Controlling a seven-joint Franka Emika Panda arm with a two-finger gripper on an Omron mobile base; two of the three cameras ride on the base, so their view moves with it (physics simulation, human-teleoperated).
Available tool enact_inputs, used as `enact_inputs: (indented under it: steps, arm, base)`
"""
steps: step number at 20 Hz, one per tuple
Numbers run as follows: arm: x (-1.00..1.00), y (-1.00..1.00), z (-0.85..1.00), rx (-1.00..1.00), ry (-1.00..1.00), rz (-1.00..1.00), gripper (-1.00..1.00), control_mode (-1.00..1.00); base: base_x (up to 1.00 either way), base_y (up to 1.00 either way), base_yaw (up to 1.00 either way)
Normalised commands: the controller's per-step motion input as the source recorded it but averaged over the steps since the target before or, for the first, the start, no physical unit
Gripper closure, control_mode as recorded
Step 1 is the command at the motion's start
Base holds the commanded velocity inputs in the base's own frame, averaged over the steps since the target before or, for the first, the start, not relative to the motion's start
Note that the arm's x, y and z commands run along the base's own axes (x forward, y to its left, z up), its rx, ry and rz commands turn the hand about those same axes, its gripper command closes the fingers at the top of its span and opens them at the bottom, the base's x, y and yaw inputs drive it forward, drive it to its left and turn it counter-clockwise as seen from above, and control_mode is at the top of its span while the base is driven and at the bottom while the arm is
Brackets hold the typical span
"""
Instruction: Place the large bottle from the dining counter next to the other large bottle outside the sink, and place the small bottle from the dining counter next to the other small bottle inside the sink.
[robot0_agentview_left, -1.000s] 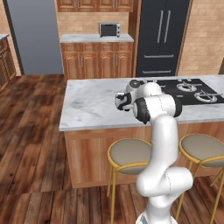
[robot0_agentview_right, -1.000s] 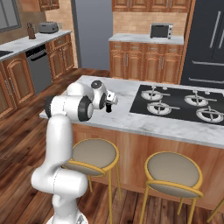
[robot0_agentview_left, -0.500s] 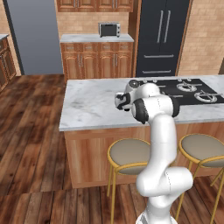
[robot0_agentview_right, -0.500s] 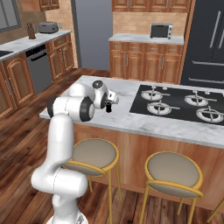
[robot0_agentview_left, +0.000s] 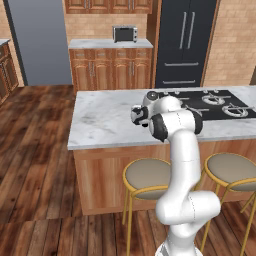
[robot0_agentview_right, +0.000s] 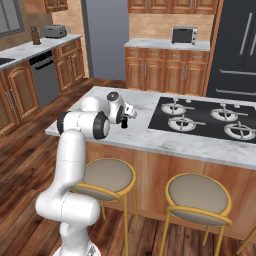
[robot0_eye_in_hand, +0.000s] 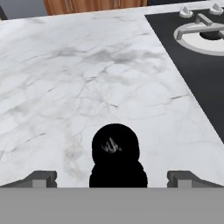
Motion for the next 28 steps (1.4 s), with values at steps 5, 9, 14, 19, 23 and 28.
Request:
enact_inputs:
  steps: [5,9,14,19,23,28]
  arm:
    - [0.15,0.00,-0.07,0.00,0.00,-0.01,-1.00,-1.00]
    - [0.13,0.00,-0.01,0.00,0.00,-0.01,1.00,-1.00]
    - [0.00,0.00,0.00,0.00,-0.03,0.00,1.00,-1.00]
    - [0.00,0.00,0.01,0.00,-0.07,0.00,1.00,-1.00]
    - [-0.13,0.00,0.21,0.00,-0.13,0.00,1.00,-1.00]
    - [-0.13,0.00,0.32,0.00,-0.12,0.00,1.00,-1.00]
  base:
    - [0.00,0.00,0.00]
    - [0.00,0.00,0.00]
    - [0.00,0.00,0.00]
    - [0.00,0.00,0.00]
    - [0.00,0.00,0.00]
    - [0.00,0.00,0.00]
